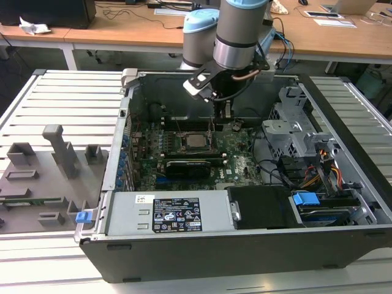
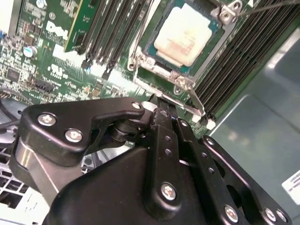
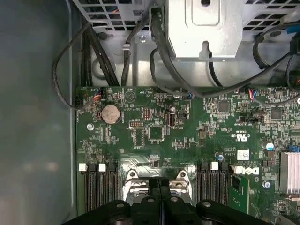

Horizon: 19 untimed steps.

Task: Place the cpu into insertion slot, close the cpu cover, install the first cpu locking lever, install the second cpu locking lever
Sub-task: 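Close the cpu cover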

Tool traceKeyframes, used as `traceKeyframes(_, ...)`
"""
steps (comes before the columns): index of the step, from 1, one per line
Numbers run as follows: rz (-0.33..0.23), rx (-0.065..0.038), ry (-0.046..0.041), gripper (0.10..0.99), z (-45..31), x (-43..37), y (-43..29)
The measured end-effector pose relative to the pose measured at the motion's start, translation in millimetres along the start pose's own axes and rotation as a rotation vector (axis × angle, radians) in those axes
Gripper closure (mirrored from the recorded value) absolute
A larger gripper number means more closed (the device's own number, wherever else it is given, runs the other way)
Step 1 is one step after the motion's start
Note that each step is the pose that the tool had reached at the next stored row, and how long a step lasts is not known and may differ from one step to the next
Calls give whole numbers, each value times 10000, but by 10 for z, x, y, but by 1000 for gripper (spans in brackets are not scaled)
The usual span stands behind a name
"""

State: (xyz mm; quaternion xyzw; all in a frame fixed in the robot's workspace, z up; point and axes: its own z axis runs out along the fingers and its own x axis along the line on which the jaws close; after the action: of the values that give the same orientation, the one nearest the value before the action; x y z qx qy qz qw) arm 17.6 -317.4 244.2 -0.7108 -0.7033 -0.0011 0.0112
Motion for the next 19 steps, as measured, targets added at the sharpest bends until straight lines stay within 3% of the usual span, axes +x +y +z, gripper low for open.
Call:
traceKeyframes(6, 0, -31, 1, 980, 28, -2, -129)
traceKeyframes(14, -15, -49, 1, 980, 173, -7, -357)
traceKeyframes(18, -28, -136, 2, 980, 234, -14, -398)
traceKeyframes(19, -27, -166, 2, 980, 255, -14, -452)
